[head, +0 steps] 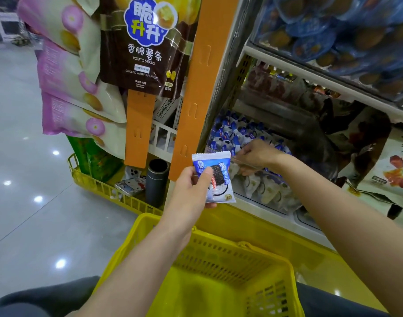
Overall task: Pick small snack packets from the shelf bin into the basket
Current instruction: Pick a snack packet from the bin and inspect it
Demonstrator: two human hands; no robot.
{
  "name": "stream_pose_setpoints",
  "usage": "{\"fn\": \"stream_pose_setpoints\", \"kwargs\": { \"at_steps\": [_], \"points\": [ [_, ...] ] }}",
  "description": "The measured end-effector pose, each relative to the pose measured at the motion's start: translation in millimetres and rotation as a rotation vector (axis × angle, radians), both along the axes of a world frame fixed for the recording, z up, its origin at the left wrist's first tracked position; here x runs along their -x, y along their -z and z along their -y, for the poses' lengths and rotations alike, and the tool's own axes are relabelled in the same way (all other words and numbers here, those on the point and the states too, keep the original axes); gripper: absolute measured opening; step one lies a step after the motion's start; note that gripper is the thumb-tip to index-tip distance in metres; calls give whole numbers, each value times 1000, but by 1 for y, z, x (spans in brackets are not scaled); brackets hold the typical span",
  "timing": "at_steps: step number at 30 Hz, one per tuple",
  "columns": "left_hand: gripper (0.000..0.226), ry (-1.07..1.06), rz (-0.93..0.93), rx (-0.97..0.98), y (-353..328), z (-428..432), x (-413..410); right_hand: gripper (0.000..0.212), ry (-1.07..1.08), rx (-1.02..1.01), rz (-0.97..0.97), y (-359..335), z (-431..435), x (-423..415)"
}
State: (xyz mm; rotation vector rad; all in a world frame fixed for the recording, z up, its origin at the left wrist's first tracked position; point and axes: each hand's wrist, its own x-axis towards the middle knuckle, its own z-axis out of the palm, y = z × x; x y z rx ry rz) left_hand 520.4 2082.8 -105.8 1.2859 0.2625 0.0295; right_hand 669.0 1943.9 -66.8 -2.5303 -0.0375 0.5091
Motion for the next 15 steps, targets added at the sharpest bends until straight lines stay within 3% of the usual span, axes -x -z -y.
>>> {"fn": "stream_pose_setpoints", "kwargs": {
  "at_steps": [3, 5, 7, 10, 15],
  "points": [
    [22, 16, -15, 12, 0, 2, 0, 26, -19, 82, 268, -2, 1, 6],
    [21, 24, -20, 19, 1, 3, 0, 18, 5, -44, 550, -5, 1, 28],
    [20, 49, -21, 18, 3, 6, 2, 18, -52, -227, 689, -3, 2, 55],
    [19, 117, -34, 6, 6, 9, 7, 23, -148, -347, 532, 7, 5, 96],
    [21, 198, -14, -80, 14, 16, 13, 6, -79, -578, 274, 22, 17, 119]
  ]
}}
